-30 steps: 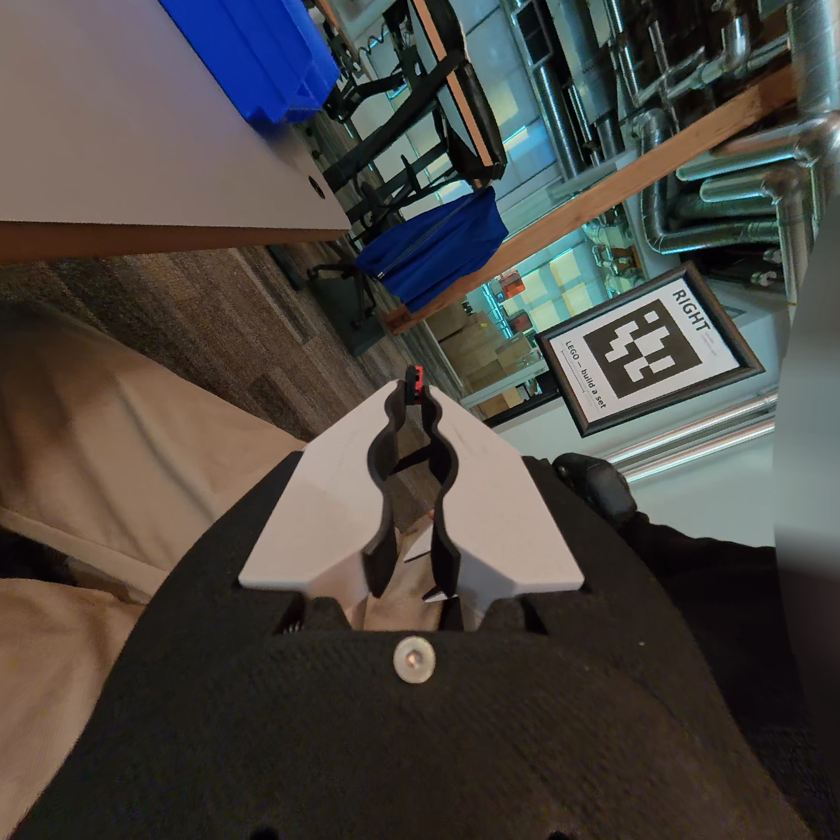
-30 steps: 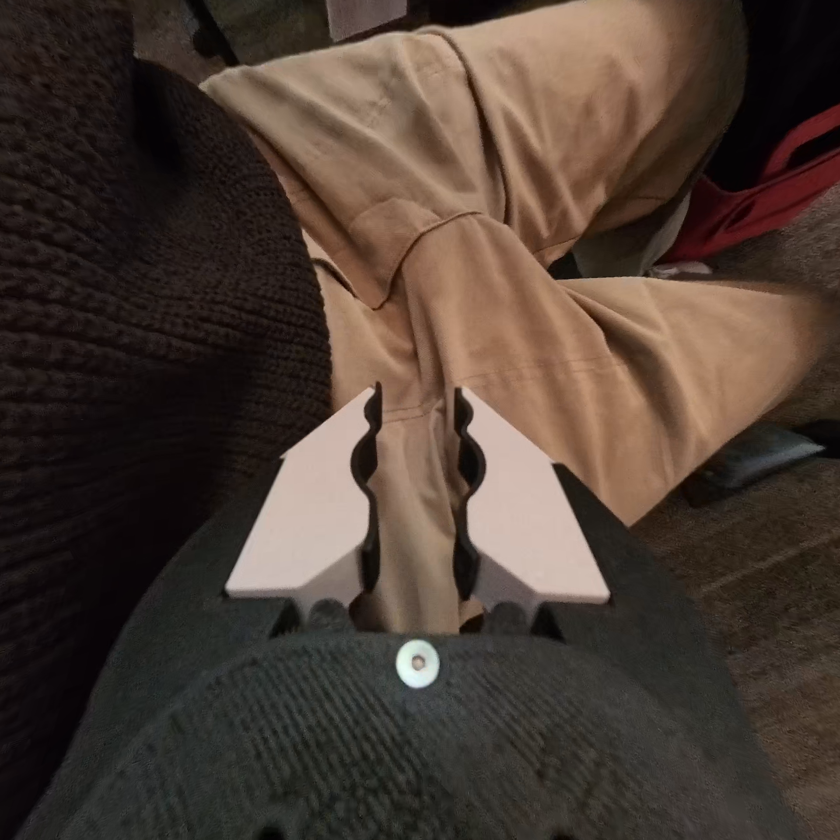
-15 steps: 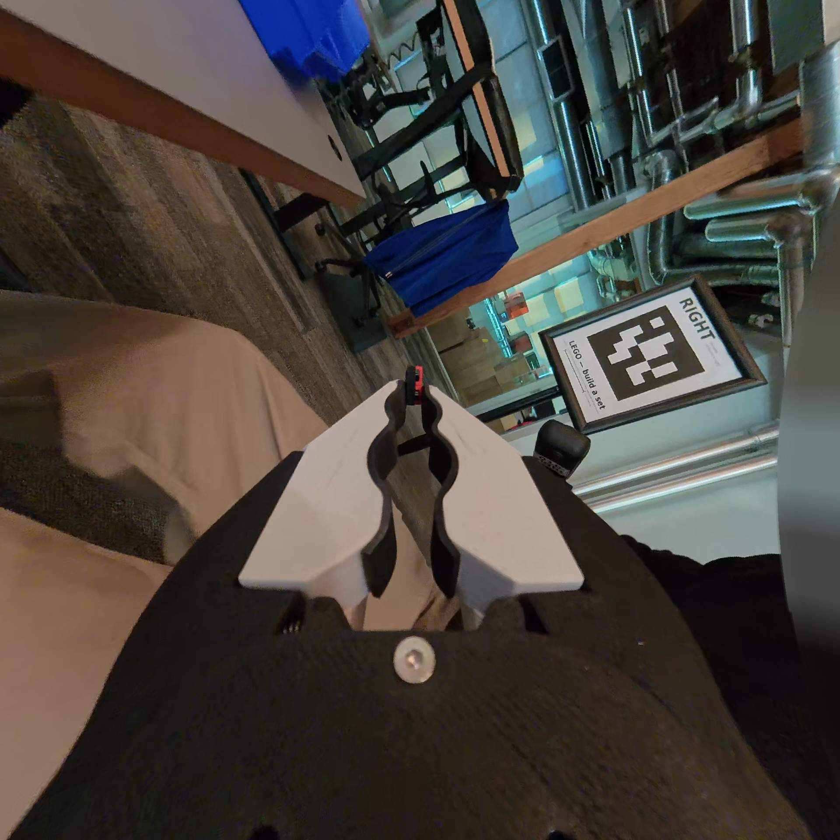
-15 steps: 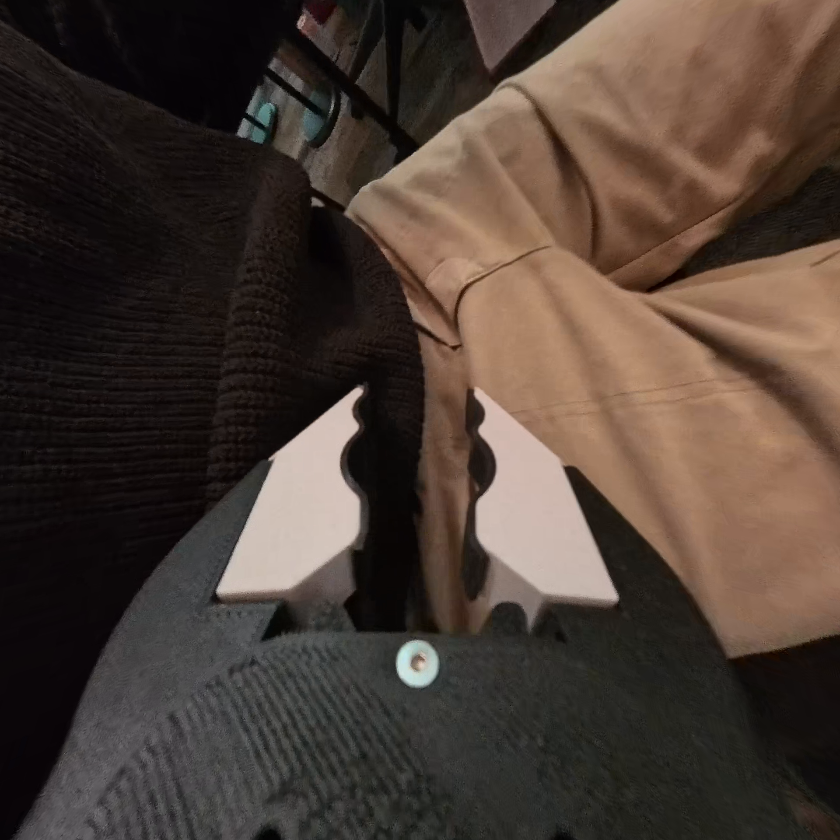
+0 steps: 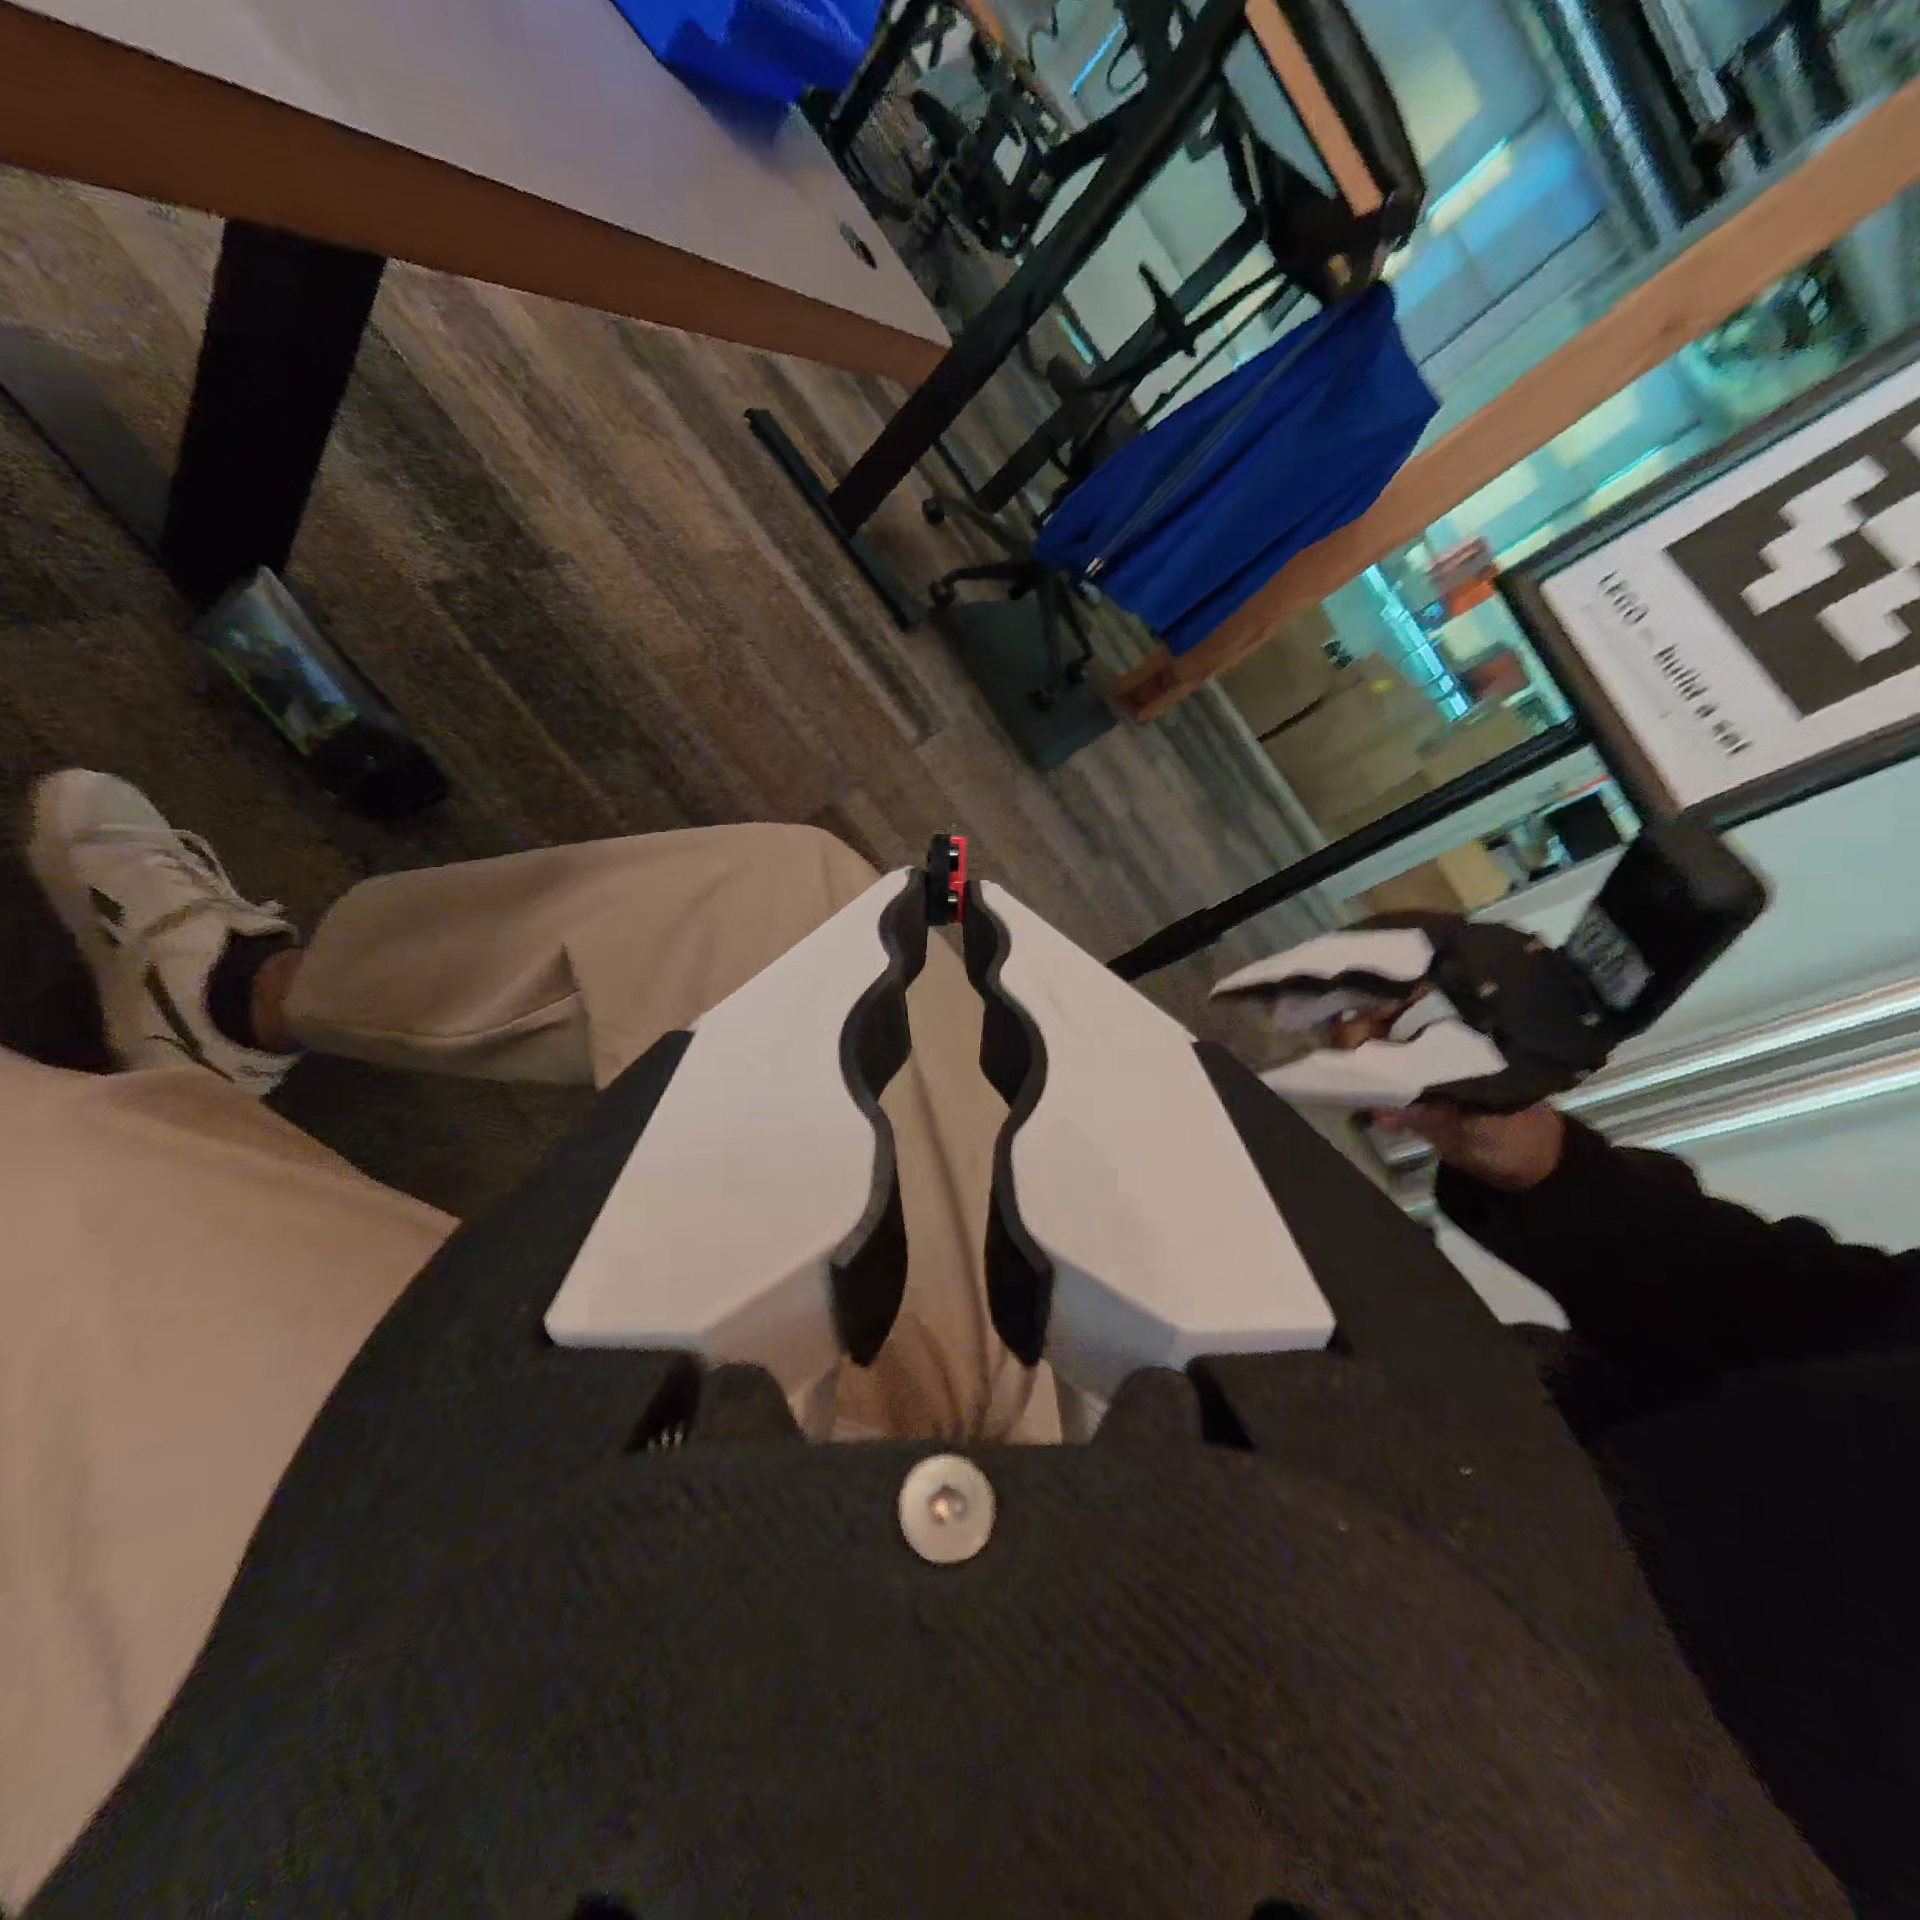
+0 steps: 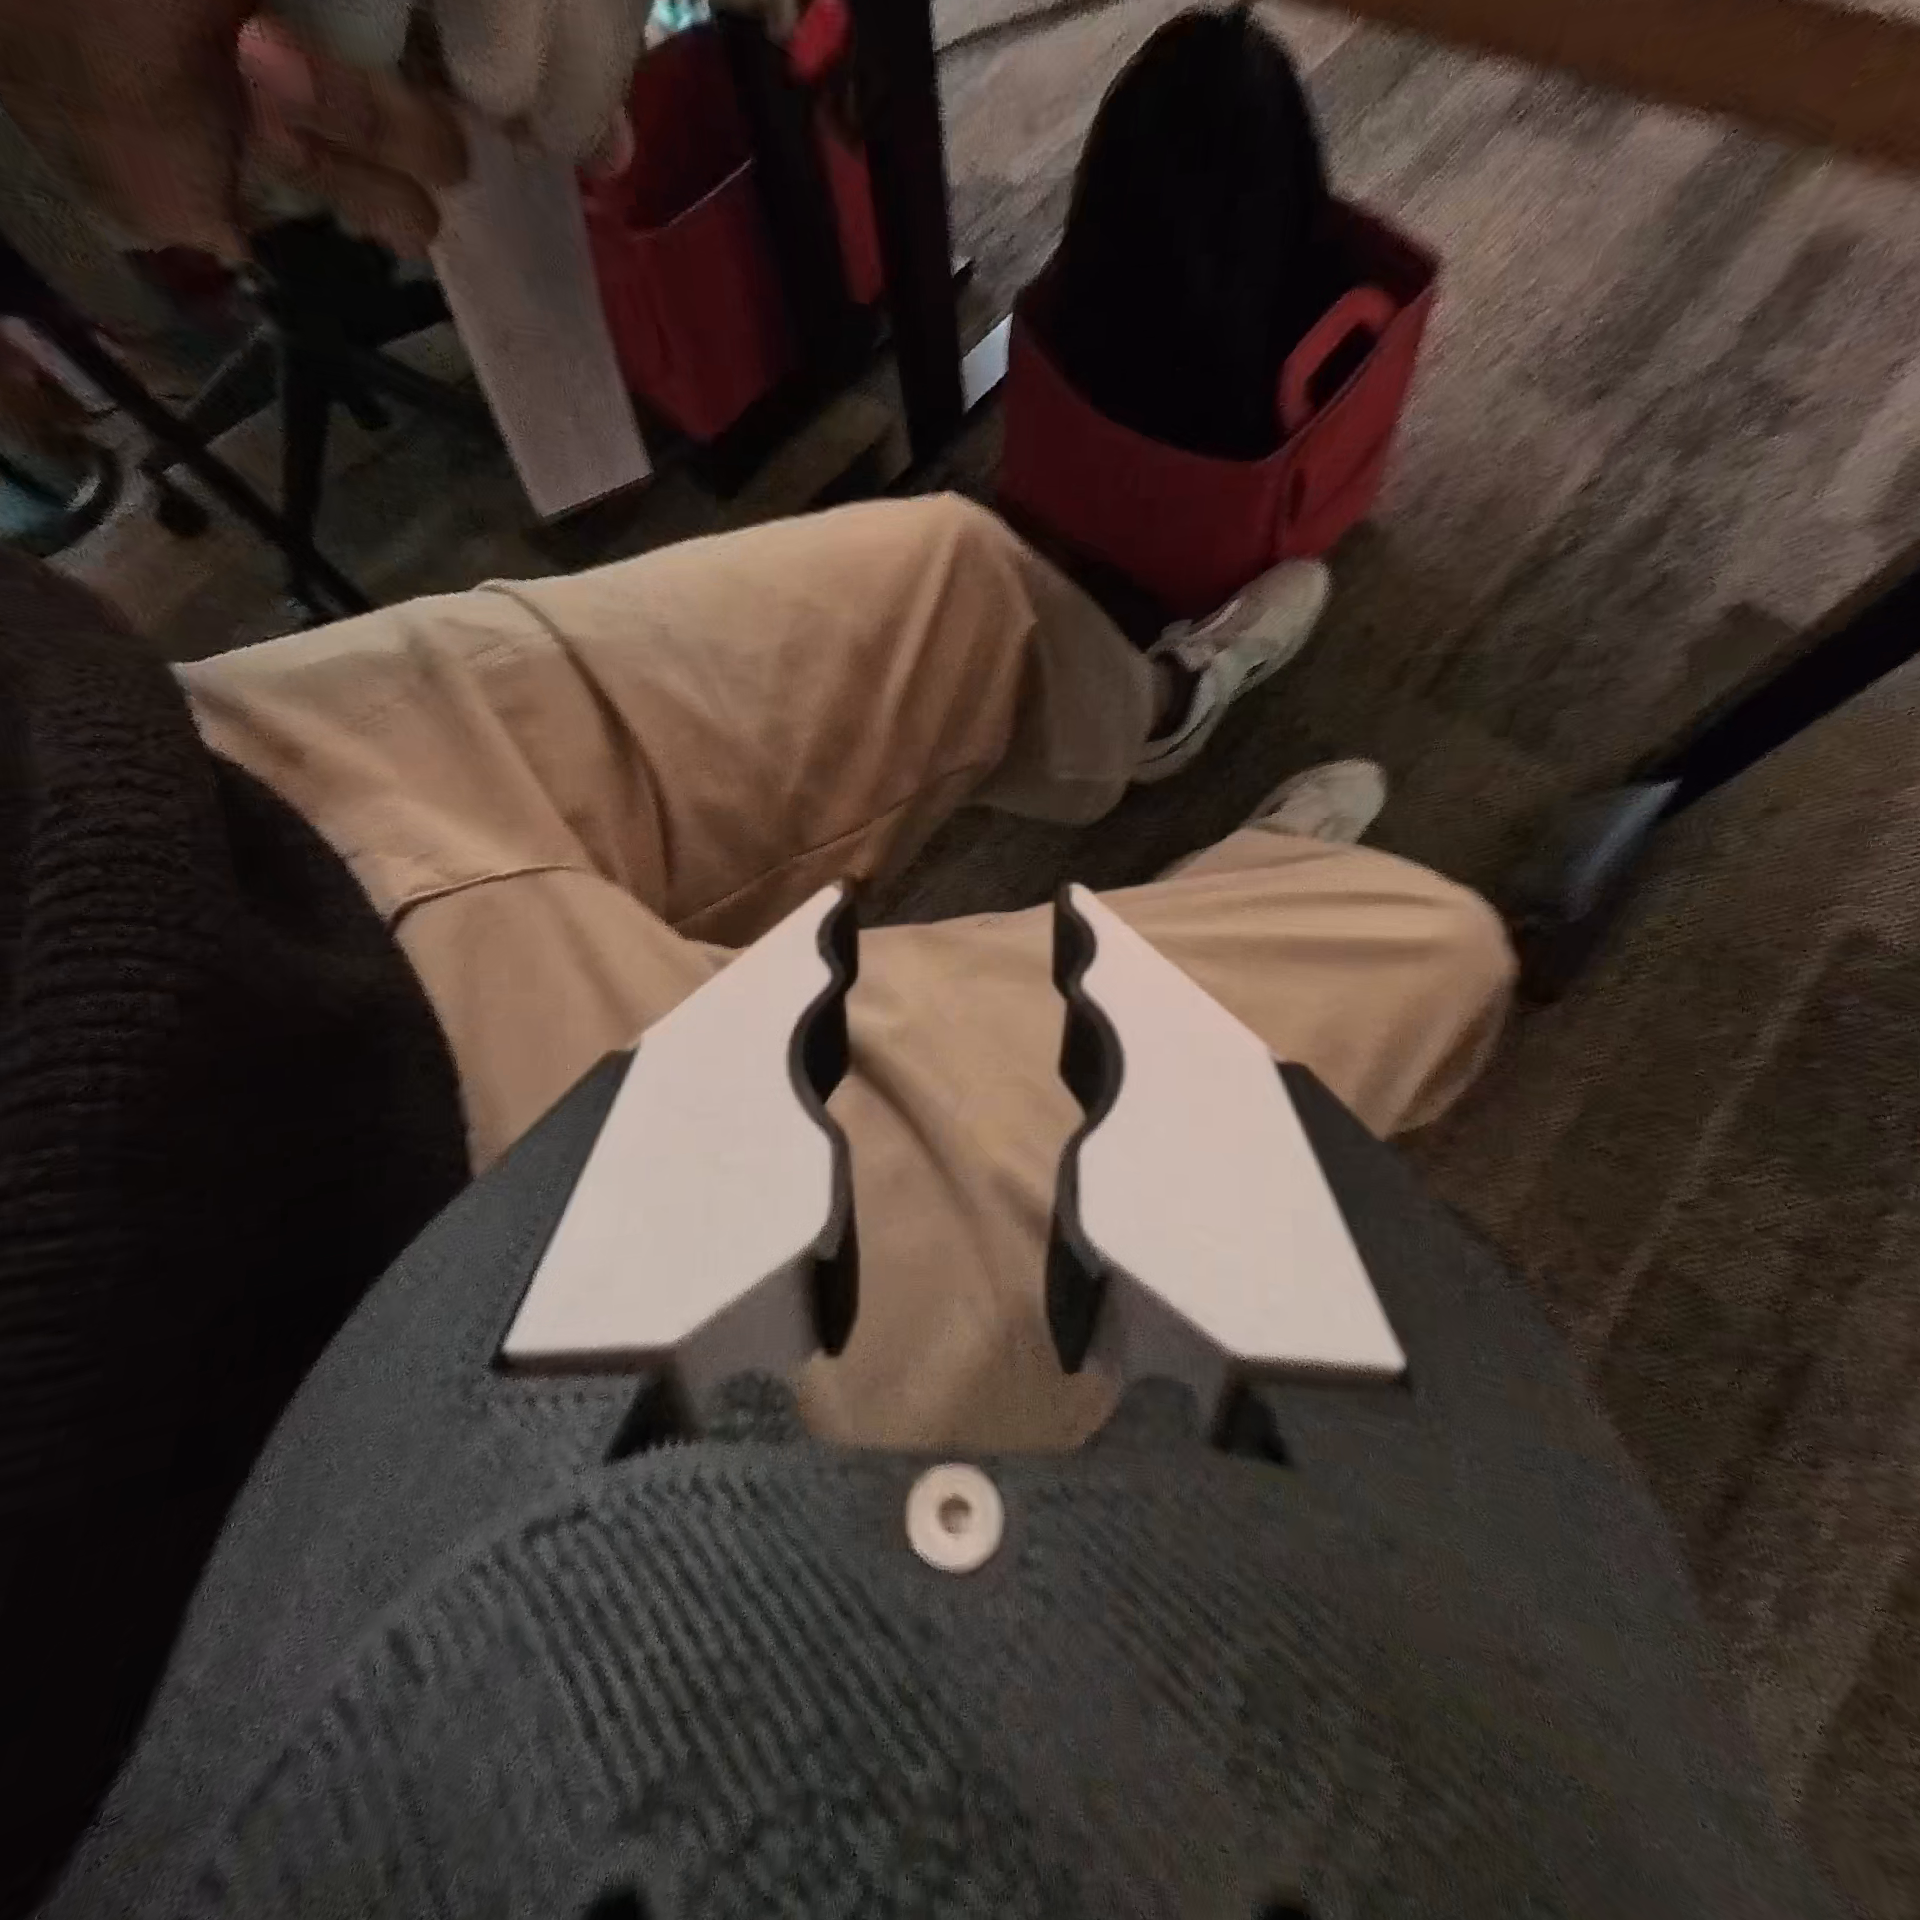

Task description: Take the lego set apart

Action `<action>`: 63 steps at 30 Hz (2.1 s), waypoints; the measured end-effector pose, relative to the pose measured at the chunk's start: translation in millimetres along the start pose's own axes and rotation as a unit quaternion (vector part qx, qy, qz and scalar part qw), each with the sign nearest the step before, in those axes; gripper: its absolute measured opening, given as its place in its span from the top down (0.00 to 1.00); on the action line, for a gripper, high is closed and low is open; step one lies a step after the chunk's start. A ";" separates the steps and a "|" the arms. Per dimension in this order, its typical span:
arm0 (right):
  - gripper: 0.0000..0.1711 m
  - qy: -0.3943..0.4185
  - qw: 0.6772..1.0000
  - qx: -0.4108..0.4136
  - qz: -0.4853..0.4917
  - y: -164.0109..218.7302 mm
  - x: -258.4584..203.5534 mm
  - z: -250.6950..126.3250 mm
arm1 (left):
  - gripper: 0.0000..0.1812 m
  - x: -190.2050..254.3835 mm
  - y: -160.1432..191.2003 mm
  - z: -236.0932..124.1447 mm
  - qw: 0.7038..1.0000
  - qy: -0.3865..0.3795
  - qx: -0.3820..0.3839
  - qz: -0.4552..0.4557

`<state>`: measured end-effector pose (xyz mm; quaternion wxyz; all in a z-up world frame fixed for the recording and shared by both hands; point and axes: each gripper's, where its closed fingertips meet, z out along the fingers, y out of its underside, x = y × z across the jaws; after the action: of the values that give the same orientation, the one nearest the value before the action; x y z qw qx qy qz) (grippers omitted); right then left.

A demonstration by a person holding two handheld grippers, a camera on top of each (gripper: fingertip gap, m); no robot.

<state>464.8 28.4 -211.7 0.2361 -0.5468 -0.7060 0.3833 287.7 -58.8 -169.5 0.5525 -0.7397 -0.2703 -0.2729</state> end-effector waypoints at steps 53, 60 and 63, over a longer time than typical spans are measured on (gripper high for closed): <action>0.99 -0.619 0.776 0.120 -0.003 -55.8 -209.0 -159.8 | 0.98 50.4 43.6 9.8 0.993 0.059 -0.076 0.063; 0.99 -0.639 0.756 0.142 0.005 -60.9 -214.0 -168.9 | 0.98 49.1 44.9 10.9 0.994 0.055 -0.078 0.063; 0.99 -0.637 0.759 0.135 0.007 -58.4 -214.6 -165.3 | 0.98 49.4 44.2 10.2 0.994 0.052 -0.076 0.066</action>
<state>617.1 -135.6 -48.3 -0.1991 -0.1435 -0.6306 0.7363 354.6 -54.9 -166.9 0.5250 -0.7805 -0.1700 -0.2937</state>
